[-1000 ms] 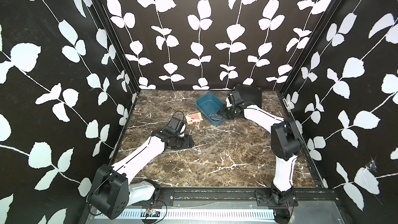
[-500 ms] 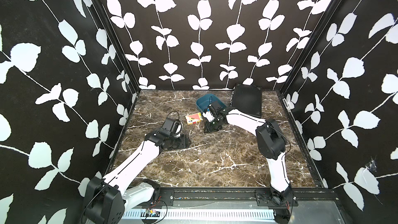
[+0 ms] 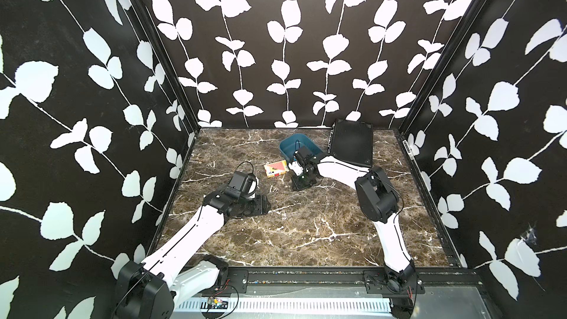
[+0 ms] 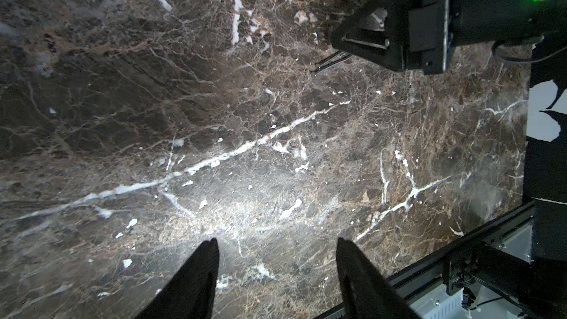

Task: Put the nails on the desktop into the storage box
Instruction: Pick up the nail from the center of the board.

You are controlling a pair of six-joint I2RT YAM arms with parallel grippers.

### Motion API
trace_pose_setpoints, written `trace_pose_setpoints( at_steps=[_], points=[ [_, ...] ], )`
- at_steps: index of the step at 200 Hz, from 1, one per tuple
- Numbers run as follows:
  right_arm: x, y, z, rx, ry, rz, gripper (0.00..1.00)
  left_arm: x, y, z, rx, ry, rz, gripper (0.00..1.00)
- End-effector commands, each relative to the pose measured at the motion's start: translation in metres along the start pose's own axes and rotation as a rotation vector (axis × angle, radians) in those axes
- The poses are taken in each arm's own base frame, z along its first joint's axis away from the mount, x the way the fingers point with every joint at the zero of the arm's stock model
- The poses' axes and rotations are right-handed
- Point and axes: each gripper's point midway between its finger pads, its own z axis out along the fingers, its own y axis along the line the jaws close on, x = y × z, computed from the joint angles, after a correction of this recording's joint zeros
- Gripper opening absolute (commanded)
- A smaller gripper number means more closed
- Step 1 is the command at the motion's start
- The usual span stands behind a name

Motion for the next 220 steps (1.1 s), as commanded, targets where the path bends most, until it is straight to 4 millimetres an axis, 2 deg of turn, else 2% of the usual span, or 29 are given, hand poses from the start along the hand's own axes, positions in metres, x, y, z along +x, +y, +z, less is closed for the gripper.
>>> trace_pose_setpoints(
  at_steps=[1,26,48,79,106,157,189,220],
  points=[
    [0.058,-0.009,0.002,0.043,0.132,0.027,0.32,0.004,0.002,0.004,0.005,0.018,-0.019,0.63],
    [0.077,0.007,-0.012,0.03,0.117,0.004,0.32,0.004,0.001,0.009,0.014,0.024,-0.035,0.63],
    [0.079,0.013,-0.015,0.046,0.098,-0.044,0.33,0.005,0.002,0.012,0.02,0.032,-0.05,0.63],
    [0.073,0.01,-0.014,0.105,0.096,-0.105,0.38,0.007,0.002,0.014,0.022,0.041,-0.057,0.63],
    [0.065,0.005,-0.01,0.145,0.105,-0.132,0.38,0.008,0.002,0.013,0.022,0.038,-0.063,0.63],
    [0.08,-0.021,-0.002,0.26,0.178,-0.195,0.36,0.012,0.004,0.013,0.018,0.041,-0.071,0.63],
    [0.074,-0.03,0.002,0.269,0.174,-0.219,0.27,0.012,0.004,0.014,0.019,0.047,-0.074,0.63],
    [0.063,-0.021,0.01,0.22,0.149,-0.241,0.13,0.012,0.004,0.015,0.018,0.052,-0.071,0.63]
  ],
)
